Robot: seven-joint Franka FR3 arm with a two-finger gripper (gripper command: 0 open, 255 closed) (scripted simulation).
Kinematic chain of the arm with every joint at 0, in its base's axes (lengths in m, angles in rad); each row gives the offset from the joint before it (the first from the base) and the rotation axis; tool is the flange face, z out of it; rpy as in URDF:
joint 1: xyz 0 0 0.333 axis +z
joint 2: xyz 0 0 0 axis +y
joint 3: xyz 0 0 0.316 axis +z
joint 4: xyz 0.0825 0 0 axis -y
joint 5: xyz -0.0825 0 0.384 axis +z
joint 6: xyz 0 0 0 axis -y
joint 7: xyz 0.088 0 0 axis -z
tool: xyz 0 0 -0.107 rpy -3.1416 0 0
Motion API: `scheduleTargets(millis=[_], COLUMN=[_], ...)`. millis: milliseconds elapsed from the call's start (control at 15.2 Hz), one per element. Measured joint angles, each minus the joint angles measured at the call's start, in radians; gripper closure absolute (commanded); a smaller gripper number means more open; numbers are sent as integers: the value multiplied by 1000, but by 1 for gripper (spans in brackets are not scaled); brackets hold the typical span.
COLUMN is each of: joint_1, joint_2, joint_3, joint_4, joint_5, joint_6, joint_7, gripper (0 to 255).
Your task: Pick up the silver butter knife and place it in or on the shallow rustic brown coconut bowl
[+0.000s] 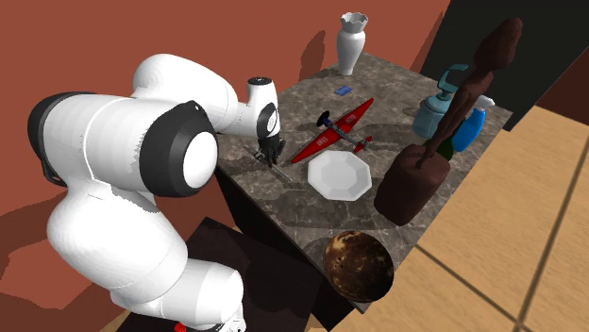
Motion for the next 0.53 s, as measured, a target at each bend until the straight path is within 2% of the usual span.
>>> scheduleTargets(millis=[528], joint_1=[0], joint_2=[-5], joint_3=[0], joint_4=[2], joint_5=[-1], joint_6=[-7], joint_7=[1], gripper=[255])
